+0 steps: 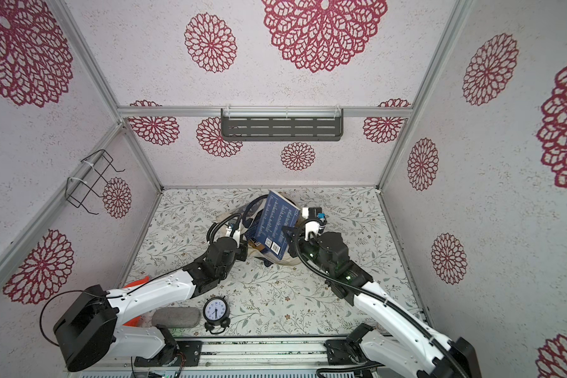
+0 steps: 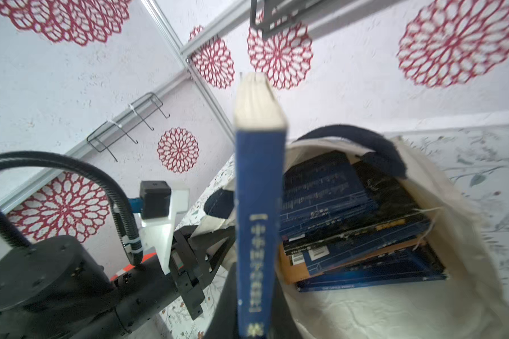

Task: Take out the books from the canvas bag
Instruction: Pick up the book from the canvas bag, then place the book at the center of the board.

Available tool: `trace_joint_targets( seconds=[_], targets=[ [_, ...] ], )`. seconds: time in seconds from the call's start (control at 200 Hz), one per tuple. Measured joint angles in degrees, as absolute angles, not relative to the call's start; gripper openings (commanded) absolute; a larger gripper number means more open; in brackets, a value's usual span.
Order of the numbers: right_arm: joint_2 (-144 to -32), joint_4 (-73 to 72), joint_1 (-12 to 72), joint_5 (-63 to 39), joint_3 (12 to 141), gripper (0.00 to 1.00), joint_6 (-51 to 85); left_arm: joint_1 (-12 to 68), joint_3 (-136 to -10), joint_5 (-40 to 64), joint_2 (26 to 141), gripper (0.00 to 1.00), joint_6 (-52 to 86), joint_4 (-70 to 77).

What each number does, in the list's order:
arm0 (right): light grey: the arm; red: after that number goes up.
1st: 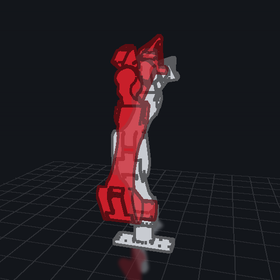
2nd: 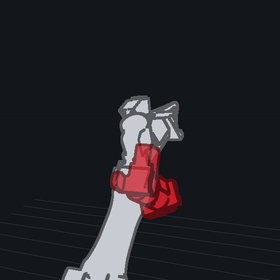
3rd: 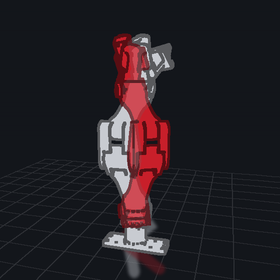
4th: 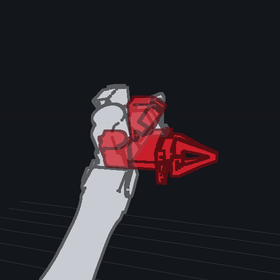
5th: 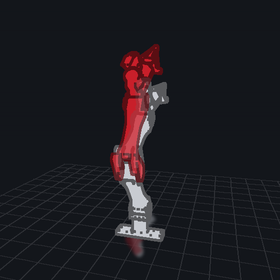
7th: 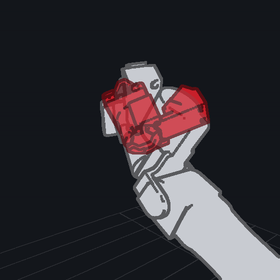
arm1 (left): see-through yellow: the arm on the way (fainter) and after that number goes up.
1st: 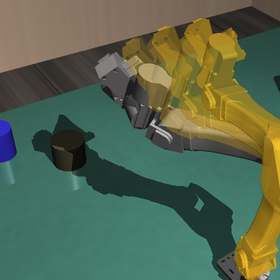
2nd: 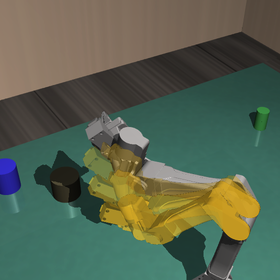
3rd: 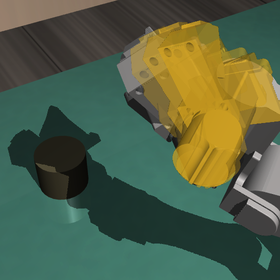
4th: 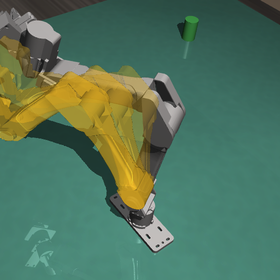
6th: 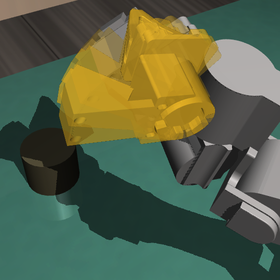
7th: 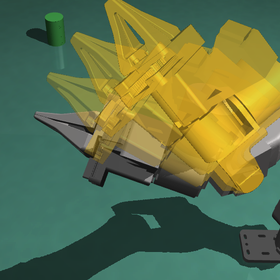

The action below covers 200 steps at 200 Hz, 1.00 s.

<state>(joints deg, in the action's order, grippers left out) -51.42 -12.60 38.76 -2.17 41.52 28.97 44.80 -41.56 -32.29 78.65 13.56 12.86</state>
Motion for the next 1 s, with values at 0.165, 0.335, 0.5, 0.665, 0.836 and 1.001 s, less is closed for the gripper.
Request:
trace_joint_targets(
  seconds=[0.165, 0.335, 0.5, 0.665, 0.836, 1.001],
  targets=[
    [-40.82, -11.94, 38.68, 6.15, 39.88, 0.00, 27.05, 44.80, -42.28, -32.14, 79.85, 0.00, 13.37, 13.21],
    [-34.02, -10.76, 37.17, 15.77, 36.07, 0.00, 26.94, 44.77, -42.15, -31.73, 80.34, 0.00, 12.67, 14.72],
    [-32.69, -8.60, 32.47, 21.26, 33.15, 0.00, 29.80, 44.77, -41.58, -30.76, 81.28, 0.00, 12.14, 17.08],
    [-30.57, -7.11, 25.10, 23.14, 28.27, 0.00, 34.96, 44.66, -40.40, -29.61, 81.19, 0.00, 12.25, 19.05],
    [-28.77, -6.15, 21.08, 24.43, 25.06, 0.00, 39.86, 44.95, -36.21, -27.99, 79.24, 0.00, 12.10, 23.33],
    [-31.20, -7.53, 16.03, 22.06, 23.16, 0.00, 45.71, 45.41, -34.81, -29.04, 78.67, 0.00, 10.74, 25.02]
  ],
)
